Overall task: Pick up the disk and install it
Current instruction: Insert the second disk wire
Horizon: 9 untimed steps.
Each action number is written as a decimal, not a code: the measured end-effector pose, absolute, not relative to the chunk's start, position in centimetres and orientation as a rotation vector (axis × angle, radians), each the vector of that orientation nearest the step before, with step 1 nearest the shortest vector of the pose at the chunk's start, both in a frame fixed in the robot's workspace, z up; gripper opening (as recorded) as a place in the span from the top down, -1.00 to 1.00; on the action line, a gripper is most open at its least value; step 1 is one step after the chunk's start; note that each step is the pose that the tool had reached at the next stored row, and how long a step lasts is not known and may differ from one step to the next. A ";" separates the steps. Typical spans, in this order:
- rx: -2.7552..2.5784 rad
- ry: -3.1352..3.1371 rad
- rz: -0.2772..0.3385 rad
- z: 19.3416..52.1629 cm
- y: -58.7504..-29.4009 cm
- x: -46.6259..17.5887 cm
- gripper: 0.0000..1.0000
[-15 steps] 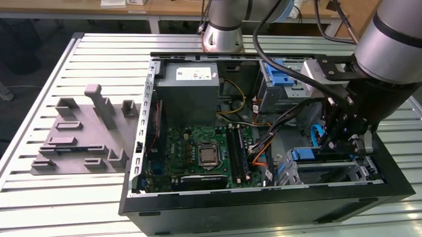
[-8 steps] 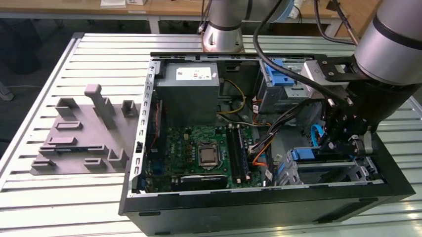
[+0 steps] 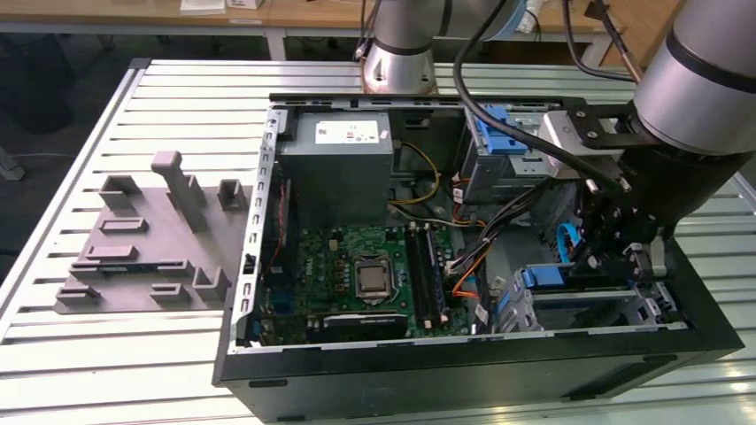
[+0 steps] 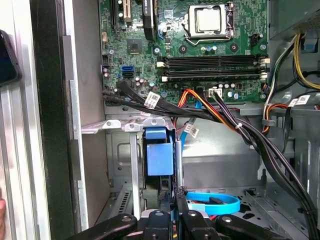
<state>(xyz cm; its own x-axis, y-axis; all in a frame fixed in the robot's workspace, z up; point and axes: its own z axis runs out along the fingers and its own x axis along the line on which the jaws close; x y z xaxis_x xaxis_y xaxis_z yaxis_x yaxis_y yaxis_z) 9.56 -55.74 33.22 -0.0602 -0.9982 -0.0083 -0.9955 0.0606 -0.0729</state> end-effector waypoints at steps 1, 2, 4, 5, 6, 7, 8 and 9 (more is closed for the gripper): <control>-2.114 2.246 -0.073 33.2 -55.7 9.6 0.68; -2.114 2.246 -0.073 33.1 -55.7 9.6 0.68; -2.114 2.246 -0.073 33.1 -55.7 9.6 0.68; -2.114 2.246 -0.073 33.0 -55.7 9.6 0.68; -2.114 2.246 -0.073 33.0 -55.7 9.6 0.68; -2.114 2.246 -0.073 33.0 -55.8 9.6 0.68; -2.114 2.246 -0.073 33.0 -55.8 9.6 0.68; -2.114 2.246 -0.073 33.0 -55.7 9.6 0.68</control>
